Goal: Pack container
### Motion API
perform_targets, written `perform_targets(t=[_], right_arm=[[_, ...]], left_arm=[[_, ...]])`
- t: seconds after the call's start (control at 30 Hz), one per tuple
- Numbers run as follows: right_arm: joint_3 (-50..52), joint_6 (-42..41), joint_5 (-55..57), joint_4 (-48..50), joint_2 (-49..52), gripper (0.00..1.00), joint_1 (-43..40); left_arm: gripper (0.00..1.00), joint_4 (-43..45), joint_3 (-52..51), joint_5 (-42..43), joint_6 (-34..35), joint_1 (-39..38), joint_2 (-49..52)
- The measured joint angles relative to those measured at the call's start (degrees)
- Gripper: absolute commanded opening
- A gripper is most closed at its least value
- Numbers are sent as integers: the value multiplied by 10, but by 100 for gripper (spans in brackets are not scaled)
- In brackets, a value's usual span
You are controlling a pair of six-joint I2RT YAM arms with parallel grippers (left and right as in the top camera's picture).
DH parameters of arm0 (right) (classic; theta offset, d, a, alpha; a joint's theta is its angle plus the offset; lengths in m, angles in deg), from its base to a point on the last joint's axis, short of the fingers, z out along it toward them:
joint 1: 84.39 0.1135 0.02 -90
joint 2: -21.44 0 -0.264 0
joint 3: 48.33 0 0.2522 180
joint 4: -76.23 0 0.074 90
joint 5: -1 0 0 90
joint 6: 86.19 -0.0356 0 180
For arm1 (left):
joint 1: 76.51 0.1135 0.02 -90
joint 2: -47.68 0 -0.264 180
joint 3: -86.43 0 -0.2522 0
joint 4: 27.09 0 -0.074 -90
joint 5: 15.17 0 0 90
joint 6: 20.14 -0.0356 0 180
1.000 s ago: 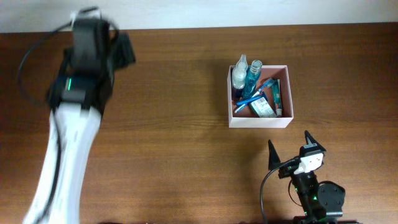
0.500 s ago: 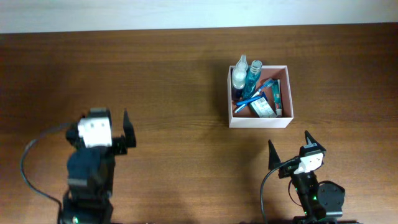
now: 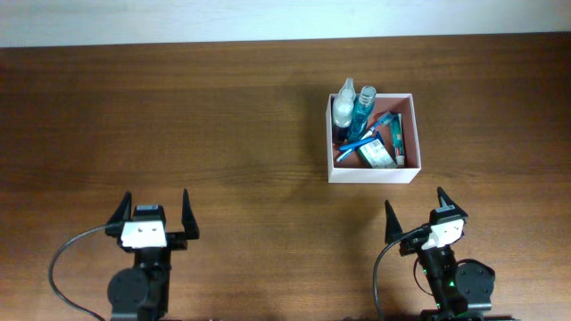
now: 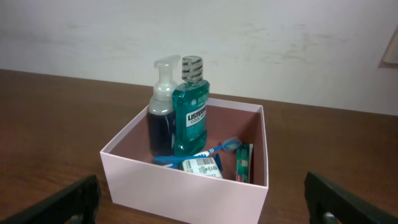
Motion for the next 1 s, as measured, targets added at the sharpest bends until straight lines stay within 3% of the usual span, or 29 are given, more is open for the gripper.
perform_targets(t=[0.33, 0.6, 0.83, 1.0], right_arm=[[0, 0, 0, 0, 0, 99, 0], [0, 0, 0, 0, 0, 99, 0], [0, 0, 0, 0, 0, 99, 0], [0, 0, 0, 0, 0, 99, 0]], left_arm=[[99, 10, -61, 19, 0, 5, -92], [99, 30, -81, 20, 0, 17, -94], [99, -36, -82, 26, 0, 31, -95], [99, -37, -83, 42, -2, 31, -95]])
